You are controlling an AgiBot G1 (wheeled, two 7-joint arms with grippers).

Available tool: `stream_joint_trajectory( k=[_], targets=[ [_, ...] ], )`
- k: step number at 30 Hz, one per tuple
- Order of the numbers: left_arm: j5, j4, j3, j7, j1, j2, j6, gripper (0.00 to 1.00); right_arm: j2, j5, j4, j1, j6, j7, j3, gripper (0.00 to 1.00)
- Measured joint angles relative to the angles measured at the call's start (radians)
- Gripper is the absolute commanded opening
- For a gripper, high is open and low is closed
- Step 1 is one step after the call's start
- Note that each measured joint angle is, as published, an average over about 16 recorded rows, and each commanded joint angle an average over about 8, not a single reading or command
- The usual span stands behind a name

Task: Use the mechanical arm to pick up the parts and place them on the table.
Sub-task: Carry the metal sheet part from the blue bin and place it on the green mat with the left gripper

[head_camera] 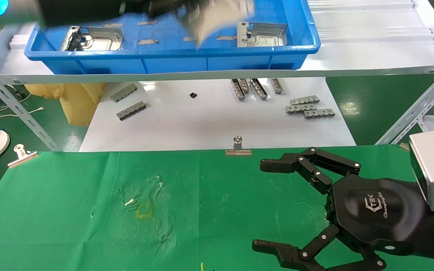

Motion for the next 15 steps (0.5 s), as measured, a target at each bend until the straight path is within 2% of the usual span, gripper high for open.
stream_joint_trajectory(
  k=[7,11,15],
  targets=[
    [-0.083,-0.026,-0.025,0.129,0.072,-0.122,0.248,0.0,0.0,0.0,0.0,0.0,0.0,0.0,0.0,1.0],
    [-0.097,-0.052,-0.004,0.195,0.129,-0.188,0.315,0.0,0.0,0.0,0.0,0.0,0.0,0.0,0.0,1.0],
    [-0.065,-0.08,0.051,0.266,0.192,-0.235,0.334,0.0,0.0,0.0,0.0,0.0,0.0,0.0,0.0,1.0]
  ],
)
